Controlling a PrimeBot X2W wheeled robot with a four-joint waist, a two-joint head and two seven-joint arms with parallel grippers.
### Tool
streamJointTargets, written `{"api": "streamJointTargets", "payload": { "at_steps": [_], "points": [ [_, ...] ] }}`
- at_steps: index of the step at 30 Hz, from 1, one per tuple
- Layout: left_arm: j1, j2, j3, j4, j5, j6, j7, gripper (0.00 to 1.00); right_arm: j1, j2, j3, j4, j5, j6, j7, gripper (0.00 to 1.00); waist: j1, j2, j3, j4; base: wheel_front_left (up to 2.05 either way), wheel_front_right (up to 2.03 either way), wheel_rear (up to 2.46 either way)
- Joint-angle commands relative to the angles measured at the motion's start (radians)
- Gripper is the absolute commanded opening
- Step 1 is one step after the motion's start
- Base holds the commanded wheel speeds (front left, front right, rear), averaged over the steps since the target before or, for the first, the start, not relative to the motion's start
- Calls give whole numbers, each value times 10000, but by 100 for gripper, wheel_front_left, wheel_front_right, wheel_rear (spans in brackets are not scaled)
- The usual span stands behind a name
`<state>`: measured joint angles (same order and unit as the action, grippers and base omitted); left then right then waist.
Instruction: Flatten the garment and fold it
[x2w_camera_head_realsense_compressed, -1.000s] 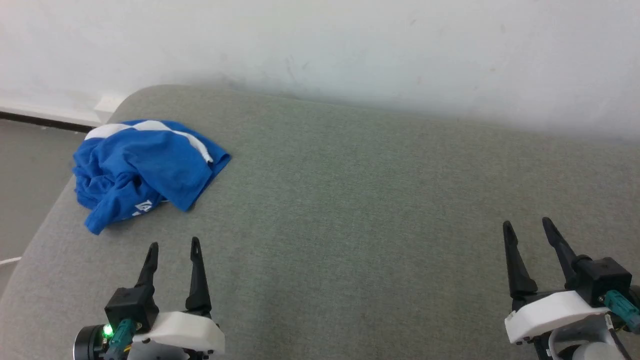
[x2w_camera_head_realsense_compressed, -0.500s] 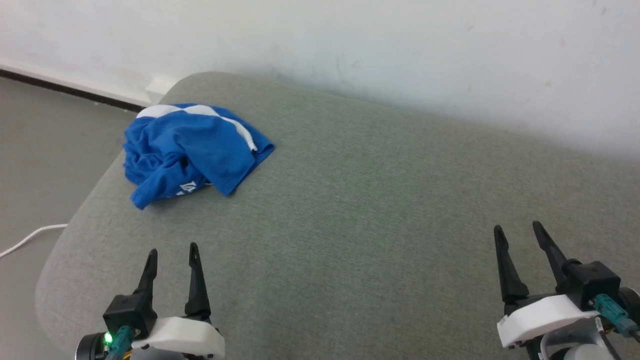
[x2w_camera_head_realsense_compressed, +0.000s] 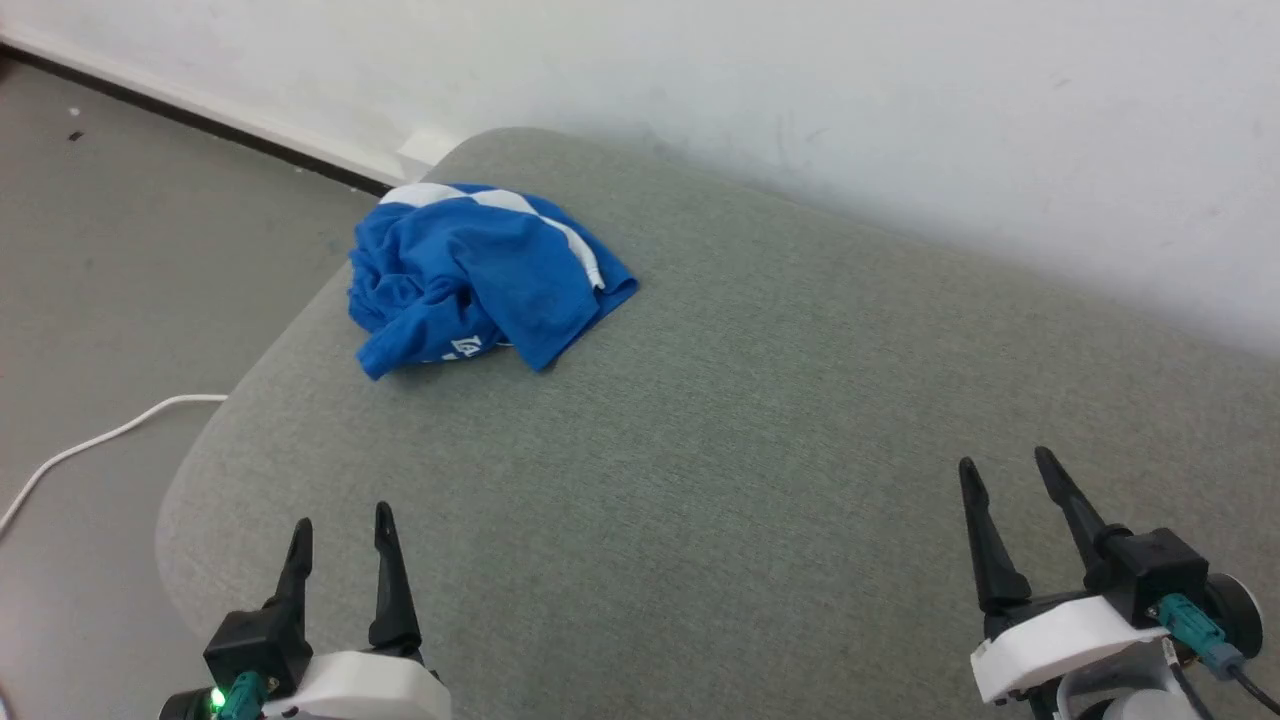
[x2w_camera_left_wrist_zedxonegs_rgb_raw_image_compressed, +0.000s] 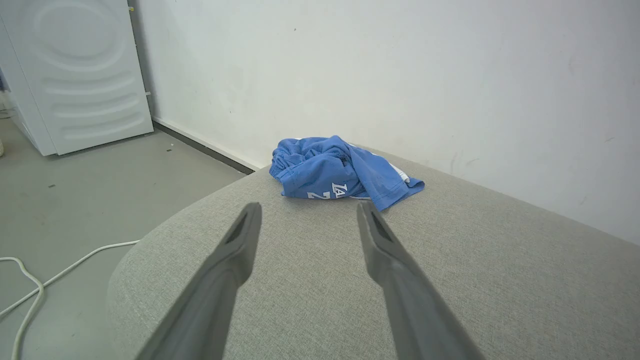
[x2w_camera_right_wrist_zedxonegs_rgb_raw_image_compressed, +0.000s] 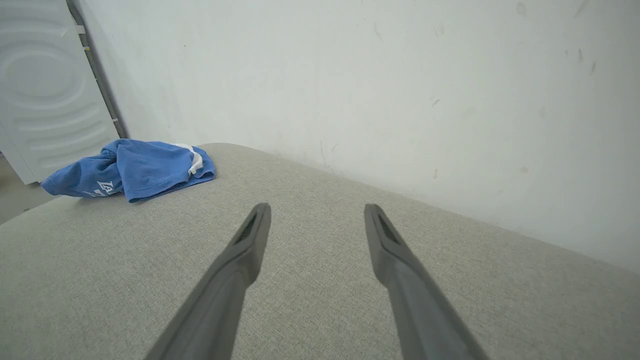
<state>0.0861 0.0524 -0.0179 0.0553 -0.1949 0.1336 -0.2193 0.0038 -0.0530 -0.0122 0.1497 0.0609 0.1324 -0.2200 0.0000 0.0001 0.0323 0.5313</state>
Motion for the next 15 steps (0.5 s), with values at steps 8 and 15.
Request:
{"api": "streamJointTargets", "payload": {
  "at_steps": [8,15],
  "points": [
    [231,-21,-10,104,-272,166,-247,100,-215,26,229,242,-37,-16,-240,100,0,-1,79,655,0,0,0],
    [286,-22,-10,143,-423,256,-393,100,-260,28,297,376,-25,-17,-385,100,0,-1,116,990,0,0,0]
  ]
}}
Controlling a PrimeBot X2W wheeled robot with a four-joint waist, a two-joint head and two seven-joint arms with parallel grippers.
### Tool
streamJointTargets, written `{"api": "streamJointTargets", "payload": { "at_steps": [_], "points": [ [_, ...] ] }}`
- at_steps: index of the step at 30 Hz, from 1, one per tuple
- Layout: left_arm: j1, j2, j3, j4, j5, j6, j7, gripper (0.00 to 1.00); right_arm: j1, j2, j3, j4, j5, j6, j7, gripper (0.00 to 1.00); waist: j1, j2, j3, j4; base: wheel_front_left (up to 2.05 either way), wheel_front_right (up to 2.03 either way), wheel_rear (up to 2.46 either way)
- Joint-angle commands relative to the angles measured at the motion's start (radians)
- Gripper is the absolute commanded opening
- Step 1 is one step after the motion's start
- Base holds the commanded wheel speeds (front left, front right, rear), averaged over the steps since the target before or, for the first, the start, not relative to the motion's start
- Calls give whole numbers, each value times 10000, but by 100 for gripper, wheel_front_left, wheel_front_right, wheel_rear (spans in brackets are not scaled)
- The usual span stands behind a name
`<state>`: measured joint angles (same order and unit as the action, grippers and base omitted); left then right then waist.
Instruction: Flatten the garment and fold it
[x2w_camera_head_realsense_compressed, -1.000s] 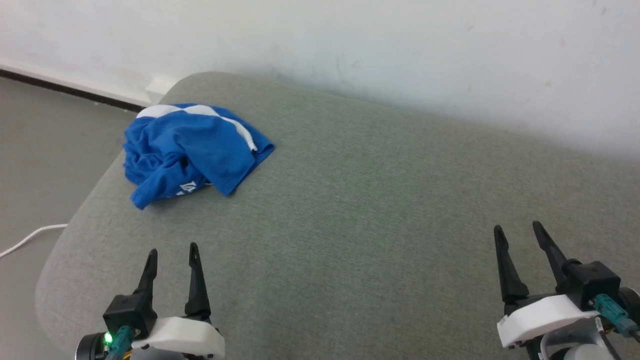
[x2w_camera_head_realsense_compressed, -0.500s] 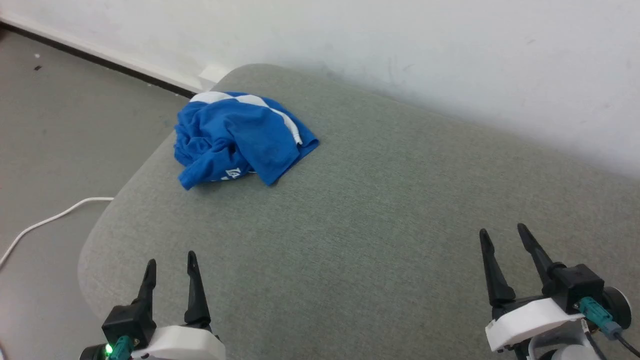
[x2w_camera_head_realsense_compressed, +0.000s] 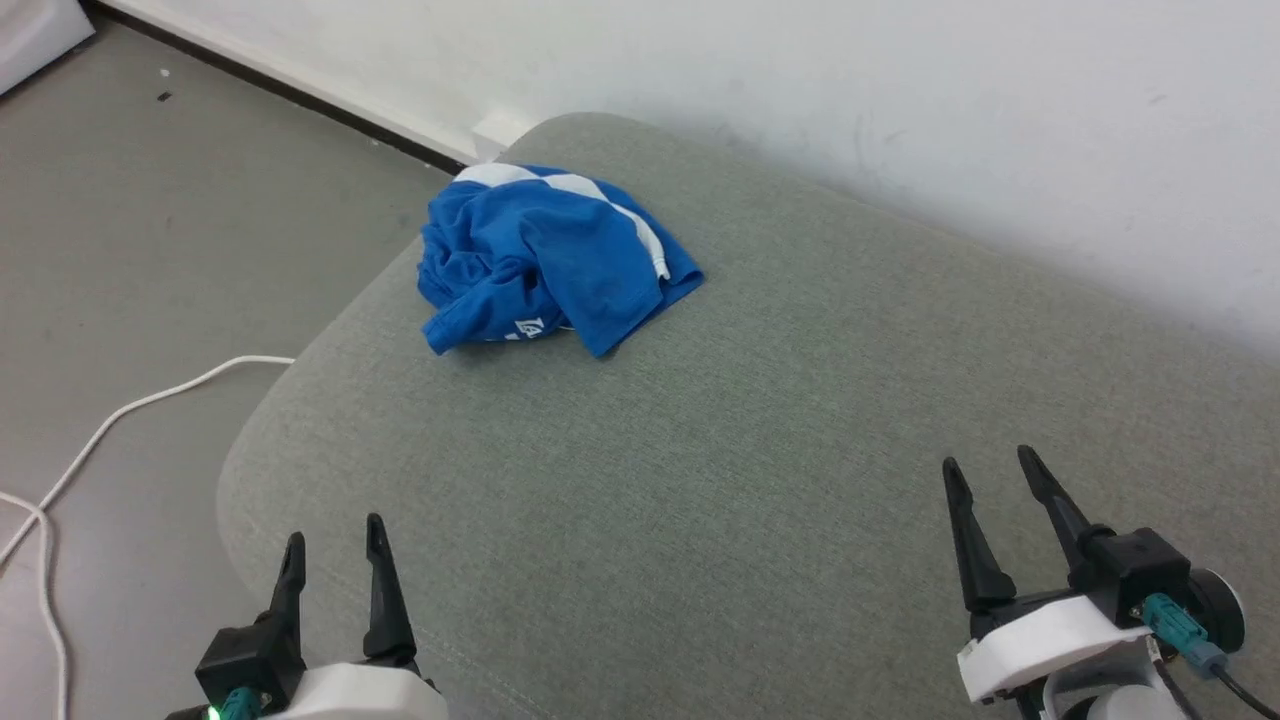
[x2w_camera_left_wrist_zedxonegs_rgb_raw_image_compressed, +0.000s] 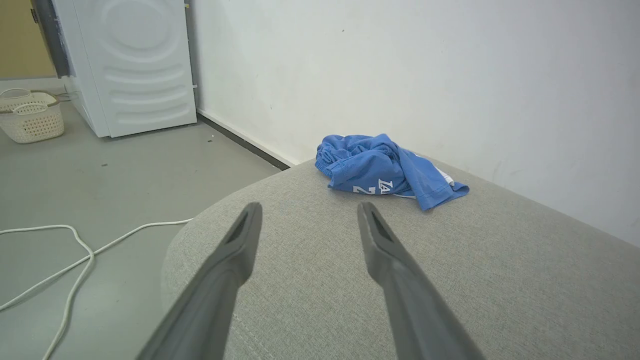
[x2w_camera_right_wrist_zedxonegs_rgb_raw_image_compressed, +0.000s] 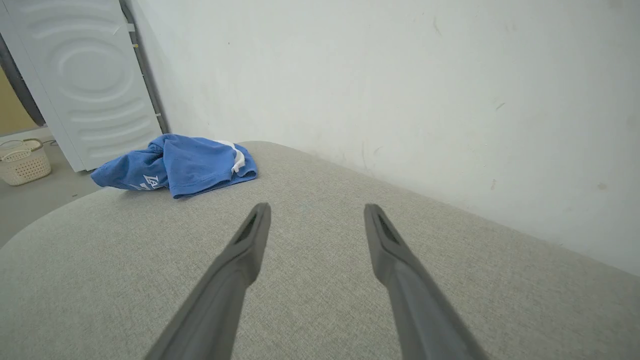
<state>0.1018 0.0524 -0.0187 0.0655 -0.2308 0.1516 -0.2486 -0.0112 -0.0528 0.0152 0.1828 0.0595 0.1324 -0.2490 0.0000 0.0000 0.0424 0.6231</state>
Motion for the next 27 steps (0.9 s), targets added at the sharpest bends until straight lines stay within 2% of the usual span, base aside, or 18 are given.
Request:
{"api": "streamJointTargets", "payload": {
  "at_steps": [1,15,19,23,27],
  "points": [
    [130,-22,-5,47,-83,89,-121,100,-114,26,23,65,-13,-17,-117,100,0,0,19,119,0,0,0],
    [95,-22,8,18,-42,56,-132,100,-148,26,-46,45,-108,-17,-128,100,0,0,65,53,0,0,0],
    [-38,-22,18,-221,-539,14,-132,100,-171,26,-111,-60,-104,-17,-128,100,0,0,119,28,0,0,0],
    [-561,-22,130,-771,-1070,-245,-132,100,-196,26,-300,-235,-160,-17,-128,100,0,0,249,35,0,0,0],
    [-1702,478,61,-1248,-974,-592,263,100,-245,26,-575,-456,-340,-17,-128,100,0,0,470,41,0,0,0]
  ]
}}
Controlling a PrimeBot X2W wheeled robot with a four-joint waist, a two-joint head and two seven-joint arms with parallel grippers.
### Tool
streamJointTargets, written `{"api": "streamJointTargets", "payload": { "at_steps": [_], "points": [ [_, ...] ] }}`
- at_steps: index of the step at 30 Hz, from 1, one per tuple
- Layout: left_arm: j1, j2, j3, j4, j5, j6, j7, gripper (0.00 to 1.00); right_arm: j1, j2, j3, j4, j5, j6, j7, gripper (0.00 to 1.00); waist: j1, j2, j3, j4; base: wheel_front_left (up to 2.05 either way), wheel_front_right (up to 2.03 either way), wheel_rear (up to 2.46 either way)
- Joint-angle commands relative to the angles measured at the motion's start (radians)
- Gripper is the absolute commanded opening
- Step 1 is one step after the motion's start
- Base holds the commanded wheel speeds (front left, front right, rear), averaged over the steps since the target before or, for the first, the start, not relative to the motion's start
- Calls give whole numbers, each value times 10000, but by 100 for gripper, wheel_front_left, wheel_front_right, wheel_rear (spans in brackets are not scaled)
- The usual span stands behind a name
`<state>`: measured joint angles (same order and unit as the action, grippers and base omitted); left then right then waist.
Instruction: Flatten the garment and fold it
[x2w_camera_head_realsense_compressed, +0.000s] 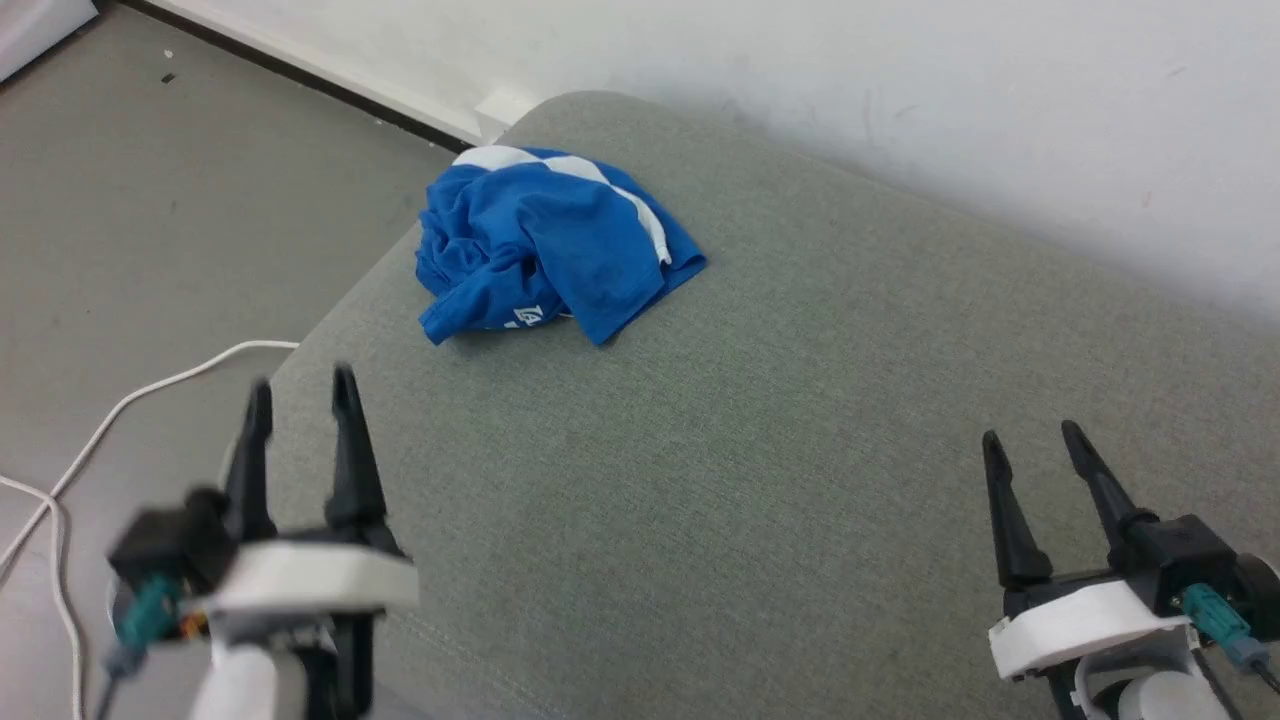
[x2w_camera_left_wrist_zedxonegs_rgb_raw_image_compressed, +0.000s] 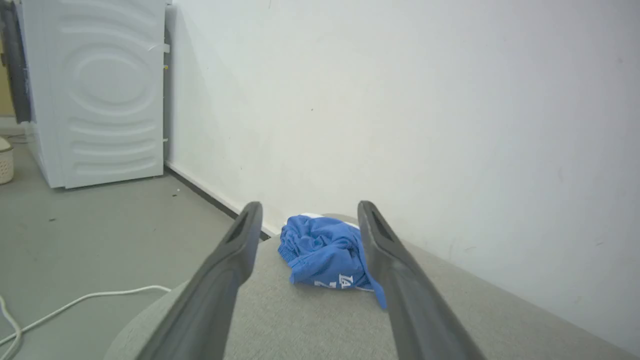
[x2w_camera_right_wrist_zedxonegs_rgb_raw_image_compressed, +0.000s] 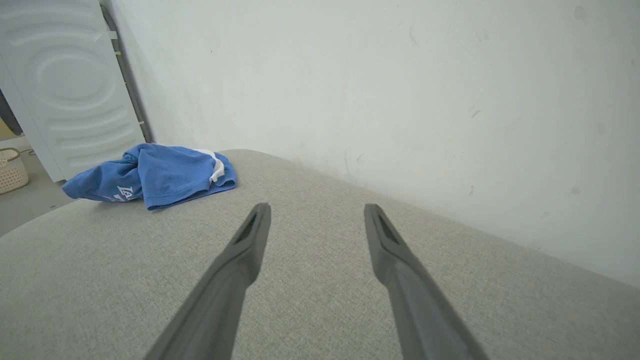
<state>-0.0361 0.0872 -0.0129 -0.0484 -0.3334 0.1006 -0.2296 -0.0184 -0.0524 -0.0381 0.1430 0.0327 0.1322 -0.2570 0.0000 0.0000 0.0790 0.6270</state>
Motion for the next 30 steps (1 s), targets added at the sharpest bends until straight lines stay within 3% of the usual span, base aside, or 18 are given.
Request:
{"api": "streamJointTargets", "payload": {
  "at_steps": [1,8,12,17,21,30],
  "points": [
    [-712,348,-20,-237,84,-167,394,100,-196,22,-110,-117,-123,-15,-47,100,0,0,180,-5,0,0,0],
    [-3399,1384,18,-358,-67,-511,2473,100,-495,22,-318,-501,-566,-15,-46,100,0,0,914,-253,0,0,0],
    [-4978,2210,-47,510,101,-844,3441,100,-810,22,-251,-764,-860,-15,59,100,0,0,1576,-649,0,0,0],
    [-6483,2839,-190,2097,-79,-1407,4403,100,-1174,22,-224,-1149,-1181,-15,293,100,0,0,2457,-1206,0,0,0],
    [-7277,3127,-300,3350,-411,-1747,5206,100,-1404,22,-246,-1544,-1505,-15,488,100,0,0,3125,-1651,0,0,0],
    [-8035,3426,-479,5551,-1172,-2078,6693,100,-1909,1,-106,-2605,-1944,-15,717,100,0,0,4061,-2550,0,0,0]
  ]
}}
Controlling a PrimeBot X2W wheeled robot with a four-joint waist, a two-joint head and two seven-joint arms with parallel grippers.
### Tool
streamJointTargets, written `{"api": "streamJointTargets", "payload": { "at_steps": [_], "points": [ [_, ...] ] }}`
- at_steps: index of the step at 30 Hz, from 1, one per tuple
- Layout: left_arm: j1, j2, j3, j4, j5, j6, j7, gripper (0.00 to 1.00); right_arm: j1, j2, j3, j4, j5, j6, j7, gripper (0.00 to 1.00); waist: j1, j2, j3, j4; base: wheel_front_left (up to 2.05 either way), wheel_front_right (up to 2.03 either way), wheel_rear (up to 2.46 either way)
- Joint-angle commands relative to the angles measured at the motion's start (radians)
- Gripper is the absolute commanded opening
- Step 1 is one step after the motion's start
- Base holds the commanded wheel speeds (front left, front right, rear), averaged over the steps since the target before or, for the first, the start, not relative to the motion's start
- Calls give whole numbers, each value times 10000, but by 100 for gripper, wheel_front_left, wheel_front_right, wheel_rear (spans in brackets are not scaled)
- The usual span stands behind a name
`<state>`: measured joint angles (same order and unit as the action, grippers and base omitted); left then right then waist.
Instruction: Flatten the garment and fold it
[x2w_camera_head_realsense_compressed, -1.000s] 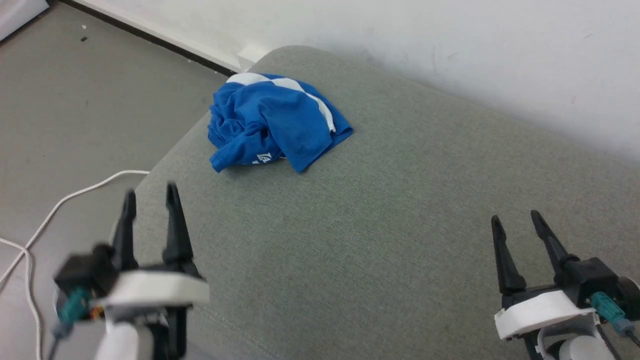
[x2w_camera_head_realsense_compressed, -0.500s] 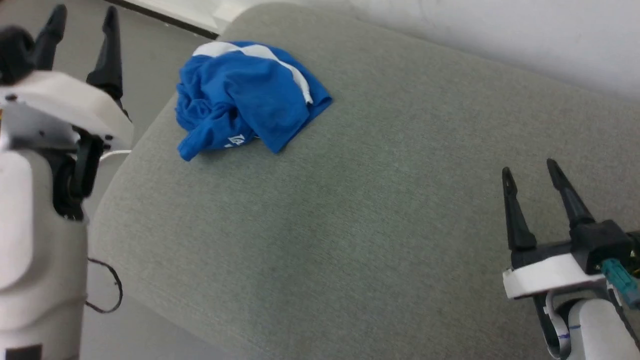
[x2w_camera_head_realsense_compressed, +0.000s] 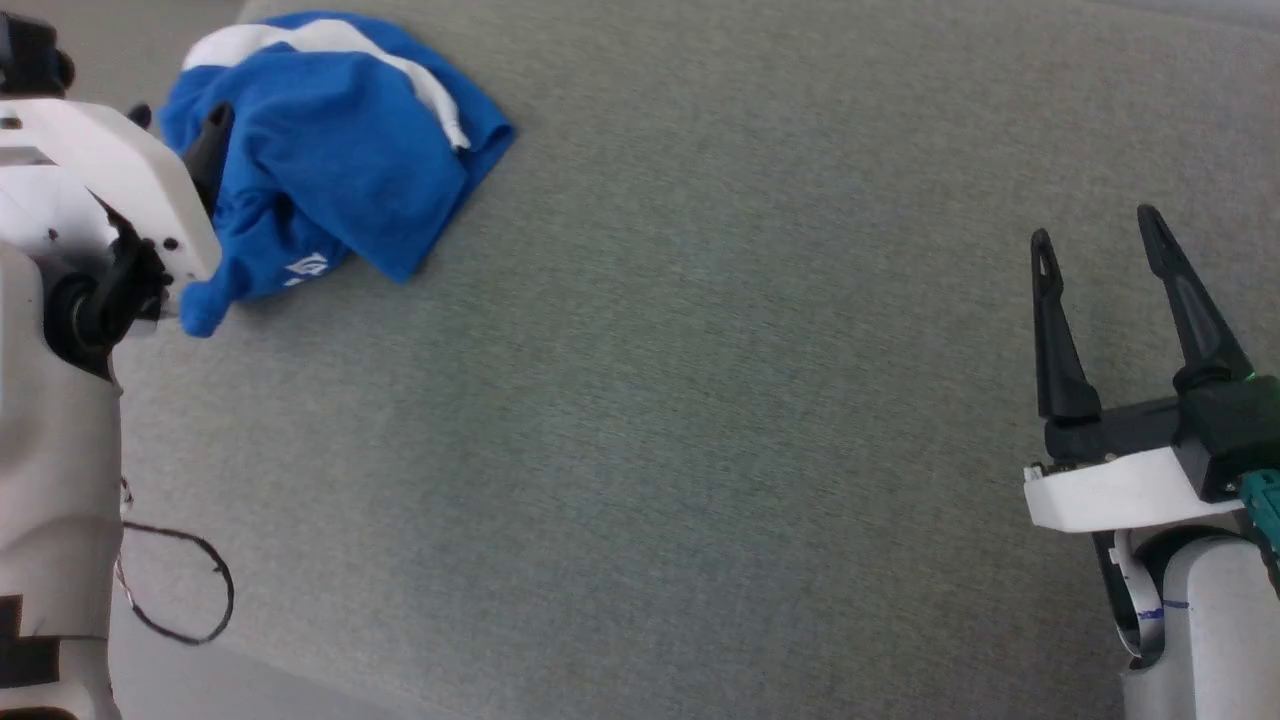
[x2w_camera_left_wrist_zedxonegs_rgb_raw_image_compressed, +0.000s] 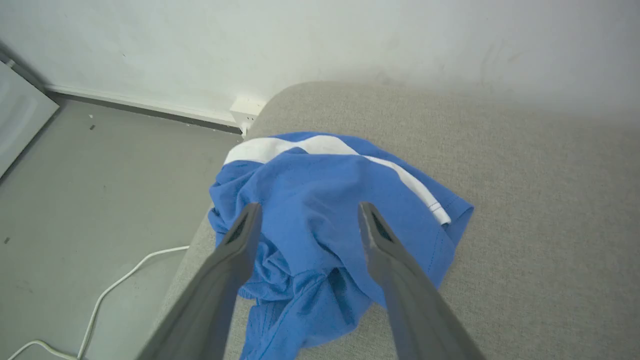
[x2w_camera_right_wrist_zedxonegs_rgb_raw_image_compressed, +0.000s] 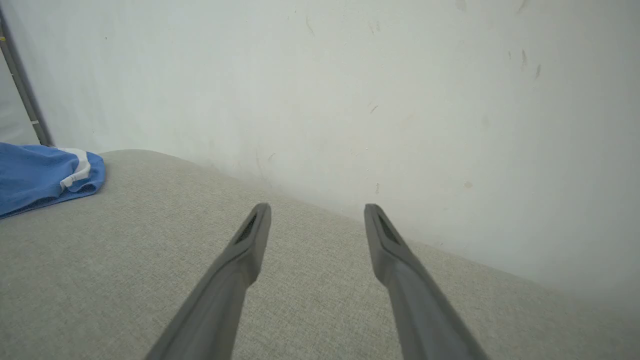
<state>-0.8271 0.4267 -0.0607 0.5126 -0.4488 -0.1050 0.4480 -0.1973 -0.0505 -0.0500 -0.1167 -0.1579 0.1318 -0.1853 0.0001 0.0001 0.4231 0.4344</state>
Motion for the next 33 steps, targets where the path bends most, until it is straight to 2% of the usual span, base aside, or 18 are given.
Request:
{"api": "streamJointTargets", "payload": {
  "at_steps": [1,7,13,14,15,24,28,33],
  "points": [
    [-160,36,-49,148,-77,-38,130,100,-154,-29,46,-103,-53,-11,30,100,-1,-1,683,-694,0,0,0],
    [-252,192,-336,1298,6,201,1246,100,-242,-122,169,-577,-102,-11,224,100,-1,-1,1048,-1034,0,0,0],
    [-168,209,-418,2146,84,462,1314,100,-256,-157,246,-785,-98,-11,364,100,-1,-1,1252,-1296,0,0,0],
    [-154,200,-443,2255,84,441,1266,41,-256,-172,233,-800,-93,-11,381,100,-1,-1,1260,-1320,0,0,0],
    [-145,192,-462,2345,74,405,1185,0,-257,-184,220,-812,-87,-11,394,100,-1,-1,1261,-1343,0,0,0],
    [-640,488,-474,2549,-25,101,332,0,-215,-114,155,-488,107,-11,119,100,-1,-1,527,-1425,0,0,0],
    [-1126,660,-369,2107,-247,-10,229,0,-131,-48,95,-62,344,-11,-165,100,-1,-1,-188,-1516,0,0,0],
    [-1772,618,-207,1160,-476,-70,-413,0,55,-5,0,493,792,-11,-494,100,-1,-1,-1183,-1770,0,0,0]
  ]
}}
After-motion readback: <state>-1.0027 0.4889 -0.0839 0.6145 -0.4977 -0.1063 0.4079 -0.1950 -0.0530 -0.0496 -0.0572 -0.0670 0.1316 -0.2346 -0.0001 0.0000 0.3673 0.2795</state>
